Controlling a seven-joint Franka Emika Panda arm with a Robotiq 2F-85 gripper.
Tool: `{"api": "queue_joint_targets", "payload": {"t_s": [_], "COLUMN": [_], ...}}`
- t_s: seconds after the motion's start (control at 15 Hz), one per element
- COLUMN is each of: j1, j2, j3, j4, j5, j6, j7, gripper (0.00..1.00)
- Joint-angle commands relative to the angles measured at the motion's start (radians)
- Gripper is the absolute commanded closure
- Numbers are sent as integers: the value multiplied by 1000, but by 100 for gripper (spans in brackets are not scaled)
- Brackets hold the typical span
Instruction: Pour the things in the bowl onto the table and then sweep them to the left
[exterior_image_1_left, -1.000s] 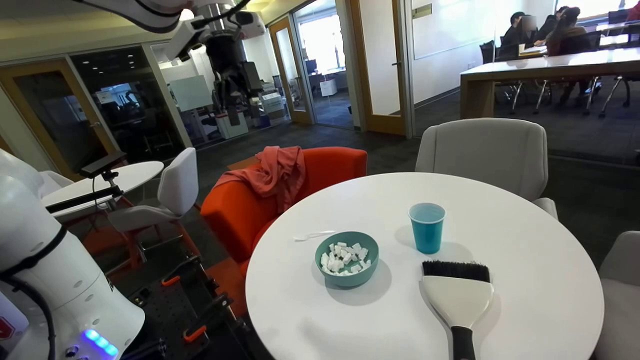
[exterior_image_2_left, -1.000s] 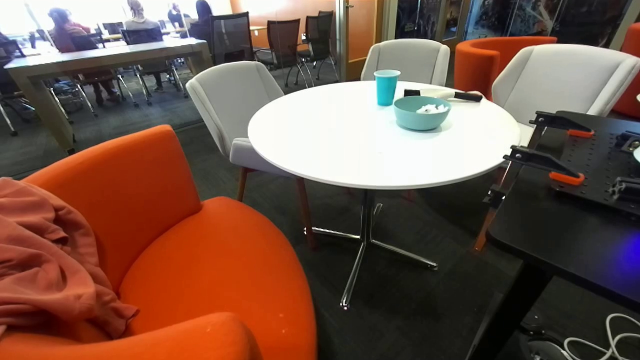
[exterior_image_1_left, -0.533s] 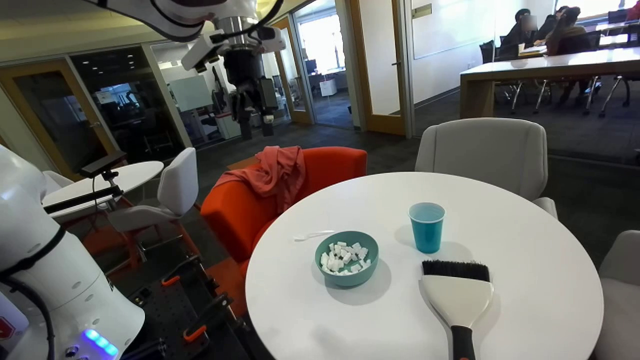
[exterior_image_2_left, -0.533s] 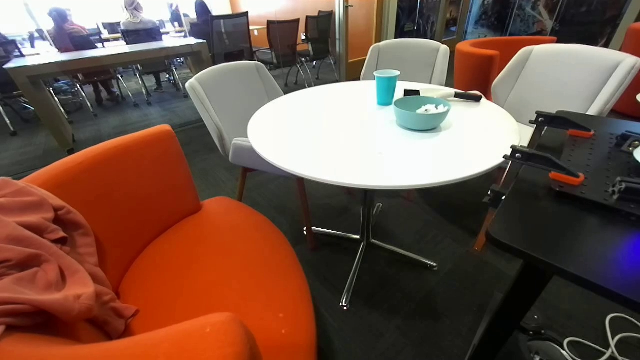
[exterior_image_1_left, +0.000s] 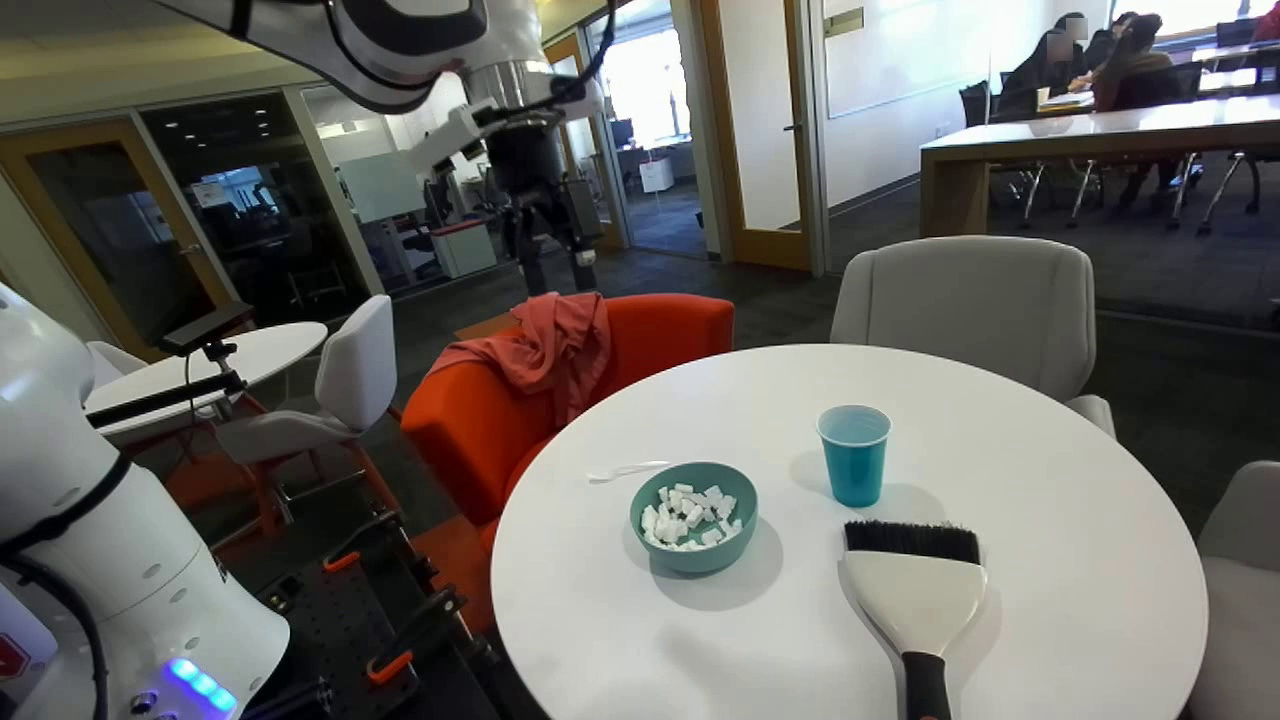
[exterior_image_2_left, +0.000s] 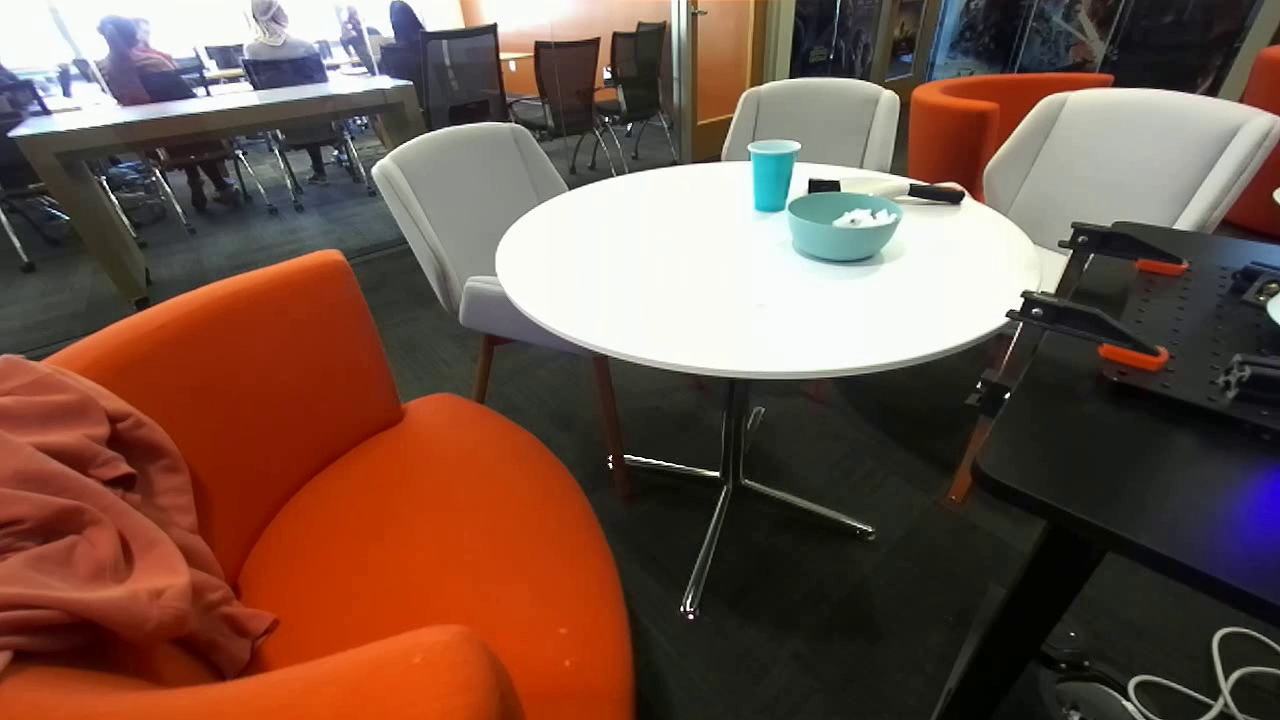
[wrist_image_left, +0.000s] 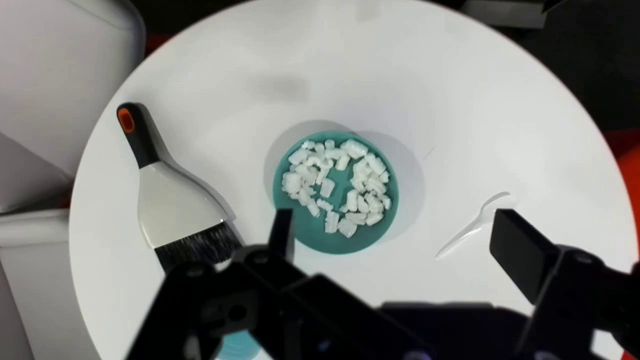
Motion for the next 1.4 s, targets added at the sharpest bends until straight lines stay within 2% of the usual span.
{"api": "queue_joint_targets", "payload": {"t_s": [0.0, 0.27, 0.33, 0.53, 0.6, 0.67, 0.73, 0.87, 1.07, 1.33], "j1": [-33, -83, -106, -177, -192, -163, -192, -198, -199, -260], "j2": [151, 329, 374, 522, 565, 602, 521, 588, 611, 701], "j3": [-49, -77, -70, -48, -44, -80, -44, -49, -48, 13], "j4": [18, 60, 79, 171, 201, 223, 143, 187, 210, 255], "j5": [48, 202, 241, 258, 240, 119, 189, 128, 120, 223], "j6": [196, 344, 356, 317, 304, 310, 341, 340, 340, 473], "j7": [-137, -424, -504, -689, -709, -569, -636, -588, -586, -621], "gripper": [0, 0, 0, 0, 0, 0, 0, 0, 0, 0]}}
